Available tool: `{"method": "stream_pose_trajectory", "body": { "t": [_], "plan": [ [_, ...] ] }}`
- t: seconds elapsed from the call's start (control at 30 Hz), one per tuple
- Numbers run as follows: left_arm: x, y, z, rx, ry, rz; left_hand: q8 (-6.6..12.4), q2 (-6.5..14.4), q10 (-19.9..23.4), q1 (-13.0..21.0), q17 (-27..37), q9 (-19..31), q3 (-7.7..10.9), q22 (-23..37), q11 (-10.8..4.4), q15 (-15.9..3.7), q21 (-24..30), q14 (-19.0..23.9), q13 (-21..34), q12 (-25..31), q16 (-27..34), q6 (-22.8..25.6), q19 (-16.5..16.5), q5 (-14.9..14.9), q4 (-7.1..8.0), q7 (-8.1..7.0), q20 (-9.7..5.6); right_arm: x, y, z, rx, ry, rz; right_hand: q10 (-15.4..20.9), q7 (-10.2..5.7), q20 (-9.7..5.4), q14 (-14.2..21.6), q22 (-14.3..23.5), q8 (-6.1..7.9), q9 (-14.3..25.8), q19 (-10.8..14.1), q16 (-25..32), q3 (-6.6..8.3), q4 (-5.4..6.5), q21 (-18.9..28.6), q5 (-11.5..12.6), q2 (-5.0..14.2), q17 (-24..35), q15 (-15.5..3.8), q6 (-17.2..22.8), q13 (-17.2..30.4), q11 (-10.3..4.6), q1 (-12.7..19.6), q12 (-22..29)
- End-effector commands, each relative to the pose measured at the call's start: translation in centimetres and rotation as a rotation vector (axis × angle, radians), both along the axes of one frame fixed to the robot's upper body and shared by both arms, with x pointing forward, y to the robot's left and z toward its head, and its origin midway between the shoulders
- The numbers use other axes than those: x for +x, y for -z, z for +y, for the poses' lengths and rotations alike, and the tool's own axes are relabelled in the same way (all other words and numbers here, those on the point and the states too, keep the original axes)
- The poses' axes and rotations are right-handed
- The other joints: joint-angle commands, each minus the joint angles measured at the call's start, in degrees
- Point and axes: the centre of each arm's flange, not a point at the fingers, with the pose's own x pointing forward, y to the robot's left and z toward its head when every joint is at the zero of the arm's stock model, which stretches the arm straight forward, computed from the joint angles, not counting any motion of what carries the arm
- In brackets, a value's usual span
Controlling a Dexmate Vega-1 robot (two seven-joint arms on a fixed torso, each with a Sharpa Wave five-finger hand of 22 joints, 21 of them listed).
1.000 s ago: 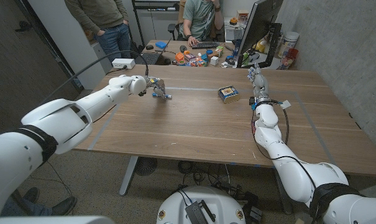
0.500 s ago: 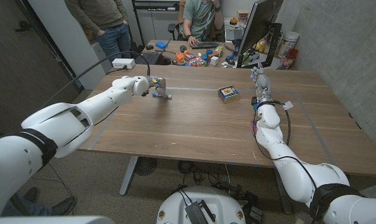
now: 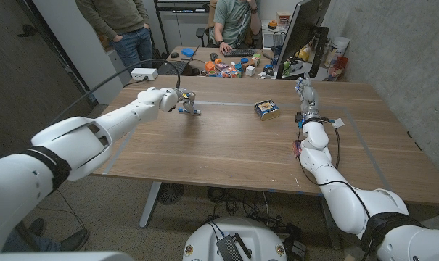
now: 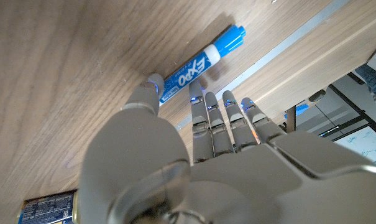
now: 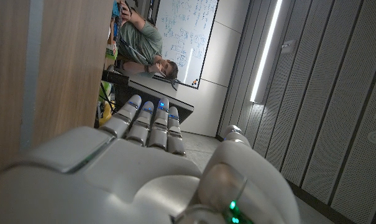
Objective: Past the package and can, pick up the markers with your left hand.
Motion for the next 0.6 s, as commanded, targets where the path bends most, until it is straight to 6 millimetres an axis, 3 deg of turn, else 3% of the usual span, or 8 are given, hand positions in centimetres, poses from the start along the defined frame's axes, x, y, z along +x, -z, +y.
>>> {"method": "stream_pose_trajectory", "body": {
  "t": [0.03, 0.17, 0.37, 0.6],
  "plan": [
    [-0.09, 1.01, -0.61, -0.046, 0.005, -0.019, 1.52, 2.15, 2.69, 4.92, 0.09, 0.02, 2.95, 0.17, -1.32, -1.20, 0.51, 1.98, 0.16, 0.68, 0.29, 6.65, 0.75, -1.68, -0.30, 1.07, -0.06, -0.33, 0.44, -0.67, 0.007, 0.007, 0.004, -0.15, -0.13, 0.02, -0.15, 0.21, 0.10, 0.33, -0.38, 0.09, -0.45, 0.02, -0.05, 0.42, 0.05, 0.18, 0.48, -0.04, 0.16, 0.36, -0.33, 0.06],
    [-0.33, 1.24, -0.84, -0.065, 0.012, -0.034, 2.32, 4.55, 4.88, 8.96, -0.03, -0.15, 6.02, 0.22, -2.29, -2.27, 0.68, 3.67, -0.28, 0.79, 0.29, 12.64, 1.22, -4.78, -0.09, 0.86, -0.24, -0.75, 0.77, -1.13, 0.009, 0.018, 0.011, -0.13, -0.13, 0.07, -0.18, 0.21, 0.09, 0.33, -0.48, 0.10, -0.51, 0.03, -0.07, 0.45, 0.04, 0.19, 0.47, -0.08, 0.16, 0.44, -0.39, 0.07],
    [-0.55, 1.53, -0.86, -0.088, 0.011, -0.046, 2.90, 5.50, 5.85, 10.51, -0.10, -0.25, 7.59, 0.24, -2.96, -2.90, 0.66, 5.07, -0.62, 0.68, 0.37, 16.60, 1.25, -7.19, 0.00, 0.61, -0.33, -1.06, 0.96, -1.59, 0.010, 0.027, 0.014, -0.21, -0.16, 0.11, -0.22, 0.21, 0.08, 0.33, -0.55, 0.07, -0.64, 0.01, -0.06, 0.53, -0.08, 0.16, 0.53, -0.15, 0.16, 0.52, -0.45, 0.04],
    [-0.82, 1.93, -0.88, -0.111, 0.011, -0.062, 2.90, 5.67, 6.20, 10.84, -0.13, -0.29, 8.09, 0.25, -2.99, -3.02, 0.65, 5.46, -0.72, 0.63, 0.32, 17.67, 1.25, -8.26, 0.10, 0.65, -0.33, -1.04, 1.14, -1.56, 0.008, 0.021, 0.023, -0.23, -0.12, 0.14, -0.19, 0.21, 0.09, 0.33, -0.61, 0.09, -0.77, -0.01, -0.04, 0.62, -0.14, 0.15, 0.54, -0.16, 0.17, 0.61, -0.52, 0.04]
  ]
}}
